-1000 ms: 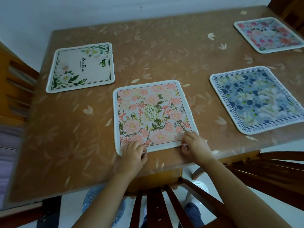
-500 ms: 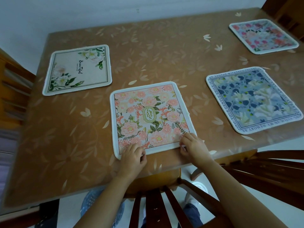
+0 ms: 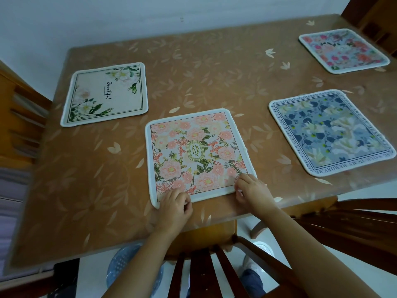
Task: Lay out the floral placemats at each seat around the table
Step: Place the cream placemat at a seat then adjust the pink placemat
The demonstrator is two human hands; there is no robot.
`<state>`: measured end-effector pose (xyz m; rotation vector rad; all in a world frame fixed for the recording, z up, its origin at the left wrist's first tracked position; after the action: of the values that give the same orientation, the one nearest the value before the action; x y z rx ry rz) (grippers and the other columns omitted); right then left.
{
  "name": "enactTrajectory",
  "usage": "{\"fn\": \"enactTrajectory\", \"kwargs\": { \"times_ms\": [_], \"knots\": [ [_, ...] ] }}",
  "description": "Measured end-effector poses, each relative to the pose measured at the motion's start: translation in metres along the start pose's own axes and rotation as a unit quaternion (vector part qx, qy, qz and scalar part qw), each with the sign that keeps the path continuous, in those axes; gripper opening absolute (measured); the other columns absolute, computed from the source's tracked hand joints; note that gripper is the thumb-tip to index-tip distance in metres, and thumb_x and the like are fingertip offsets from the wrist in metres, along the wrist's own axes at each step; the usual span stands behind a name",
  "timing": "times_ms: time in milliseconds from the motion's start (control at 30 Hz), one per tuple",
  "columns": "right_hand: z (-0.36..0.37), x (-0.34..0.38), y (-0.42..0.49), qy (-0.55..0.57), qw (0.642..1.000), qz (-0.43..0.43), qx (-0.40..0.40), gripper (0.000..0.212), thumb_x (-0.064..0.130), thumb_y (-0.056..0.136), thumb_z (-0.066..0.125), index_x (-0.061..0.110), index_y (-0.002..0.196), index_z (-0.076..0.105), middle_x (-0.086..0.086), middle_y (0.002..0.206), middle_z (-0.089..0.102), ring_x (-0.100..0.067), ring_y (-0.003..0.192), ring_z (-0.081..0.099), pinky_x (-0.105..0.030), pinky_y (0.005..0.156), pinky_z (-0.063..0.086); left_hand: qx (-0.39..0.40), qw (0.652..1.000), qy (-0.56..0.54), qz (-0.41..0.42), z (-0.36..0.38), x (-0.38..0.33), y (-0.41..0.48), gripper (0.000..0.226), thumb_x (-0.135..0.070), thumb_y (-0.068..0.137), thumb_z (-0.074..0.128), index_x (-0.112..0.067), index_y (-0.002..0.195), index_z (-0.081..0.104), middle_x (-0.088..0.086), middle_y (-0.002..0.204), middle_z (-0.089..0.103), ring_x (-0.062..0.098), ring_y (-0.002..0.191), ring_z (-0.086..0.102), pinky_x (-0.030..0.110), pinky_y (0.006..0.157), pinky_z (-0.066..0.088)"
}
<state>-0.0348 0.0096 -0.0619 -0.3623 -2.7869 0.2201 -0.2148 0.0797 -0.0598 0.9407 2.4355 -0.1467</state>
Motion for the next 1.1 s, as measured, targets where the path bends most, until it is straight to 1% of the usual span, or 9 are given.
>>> {"fn": "enactTrajectory", "kwargs": {
  "times_ms": [200, 333, 567, 700, 800, 867, 933, 1000, 1100],
  "knots": [
    [-0.006, -0.002, 0.0, 0.022, 0.999, 0.011, -0.024, 0.013, 0.006, 0.081, 0.052, 0.001, 0.091, 0.059, -0.015, 0.103, 0.06, -0.028, 0.1, 0.053, -0.04, 0.077, 0.048, 0.006, 1.0, 0.004, -0.004, 0.004, -0.002, -0.002, 0.019, 0.006, 0.061, 0.073, -0.004, 0.066, 0.058, 0.011, 0.069, 0.059, 0.03, 0.068, 0.057, 0.045, 0.062, 0.05],
    [-0.004, 0.0, -0.001, 0.02, 1.0, 0.008, -0.021, 0.014, 0.007, 0.082, 0.052, 0.002, 0.092, 0.06, -0.014, 0.105, 0.06, -0.027, 0.101, 0.052, -0.037, 0.076, 0.045, 0.005, 1.0, 0.012, -0.005, 0.001, -0.002, -0.001, 0.019, 0.008, 0.061, 0.073, -0.003, 0.064, 0.058, 0.012, 0.067, 0.059, 0.031, 0.067, 0.058, 0.044, 0.061, 0.051],
    [0.001, 0.002, -0.003, 0.006, 1.0, 0.012, 0.01, 0.017, 0.012, 0.086, 0.048, 0.006, 0.098, 0.057, -0.01, 0.111, 0.056, -0.024, 0.106, 0.048, -0.035, 0.082, 0.044, 0.006, 1.0, 0.023, -0.003, -0.001, -0.001, -0.003, 0.018, 0.008, 0.061, 0.073, -0.002, 0.064, 0.058, 0.013, 0.067, 0.059, 0.031, 0.067, 0.059, 0.044, 0.063, 0.05],
    [0.001, 0.003, -0.004, 0.008, 1.0, 0.013, 0.011, 0.017, 0.011, 0.087, 0.047, 0.005, 0.1, 0.056, -0.011, 0.112, 0.055, -0.024, 0.106, 0.048, -0.037, 0.084, 0.044, 0.006, 1.0, 0.027, 0.002, 0.0, -0.001, -0.003, 0.019, 0.008, 0.059, 0.074, -0.002, 0.064, 0.059, 0.013, 0.067, 0.059, 0.031, 0.067, 0.06, 0.044, 0.062, 0.051],
    [0.002, 0.003, -0.006, 0.011, 1.0, 0.018, 0.006, 0.017, 0.013, 0.088, 0.046, 0.007, 0.1, 0.055, -0.01, 0.112, 0.055, -0.025, 0.105, 0.047, -0.036, 0.084, 0.044, 0.01, 0.999, 0.033, 0.001, 0.002, 0.0, -0.005, 0.019, 0.005, 0.061, 0.075, -0.004, 0.067, 0.06, 0.012, 0.071, 0.06, 0.031, 0.07, 0.06, 0.045, 0.065, 0.05],
    [0.001, 0.003, -0.009, 0.017, 1.0, 0.022, -0.004, 0.017, 0.017, 0.087, 0.049, 0.009, 0.102, 0.054, -0.008, 0.112, 0.054, -0.025, 0.105, 0.047, -0.035, 0.083, 0.043, 0.019, 0.999, 0.033, -0.016, 0.004, 0.002, -0.007, 0.016, -0.001, 0.066, 0.074, -0.006, 0.073, 0.06, 0.01, 0.078, 0.06, 0.03, 0.077, 0.057, 0.045, 0.071, 0.047],
    [-0.002, 0.004, -0.013, 0.028, 0.999, 0.027, -0.021, 0.022, 0.021, 0.085, 0.053, 0.011, 0.105, 0.052, -0.007, 0.113, 0.053, -0.026, 0.105, 0.047, -0.036, 0.083, 0.041, 0.03, 0.998, 0.037, -0.032, 0.006, 0.004, -0.009, 0.014, -0.012, 0.074, 0.07, -0.008, 0.083, 0.06, 0.008, 0.088, 0.057, 0.027, 0.087, 0.052, 0.04, 0.079, 0.041],
    [-0.007, 0.005, -0.016, 0.03, 0.998, 0.028, -0.039, 0.028, 0.024, 0.084, 0.054, 0.012, 0.11, 0.052, -0.007, 0.114, 0.054, -0.027, 0.105, 0.047, -0.039, 0.084, 0.041, 0.042, 0.997, 0.052, -0.04, 0.008, 0.002, -0.012, 0.022, -0.022, 0.079, 0.064, -0.011, 0.098, 0.059, 0.006, 0.099, 0.055, 0.025, 0.097, 0.047, 0.037, 0.085, 0.037],
    [-0.021, 0.007, -0.017, 0.035, 0.997, 0.02, -0.064, 0.034, 0.025, 0.083, 0.057, 0.011, 0.114, 0.053, -0.009, 0.115, 0.057, -0.029, 0.106, 0.05, -0.042, 0.088, 0.041, 0.045, 0.995, 0.078, -0.051, 0.005, -0.007, -0.015, 0.041, -0.033, 0.083, 0.057, -0.013, 0.118, 0.051, 0.004, 0.116, 0.052, 0.023, 0.112, 0.041, 0.04, 0.097, 0.032]
  ]
}}
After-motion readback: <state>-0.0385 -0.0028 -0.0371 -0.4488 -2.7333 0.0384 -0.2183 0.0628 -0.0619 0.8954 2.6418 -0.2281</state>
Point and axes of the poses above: each hand's wrist, its own y-axis towards the middle knuckle, its own z-axis out of the palm, x = y × z, the point moved 8 cm from there along y, towards the middle knuckle
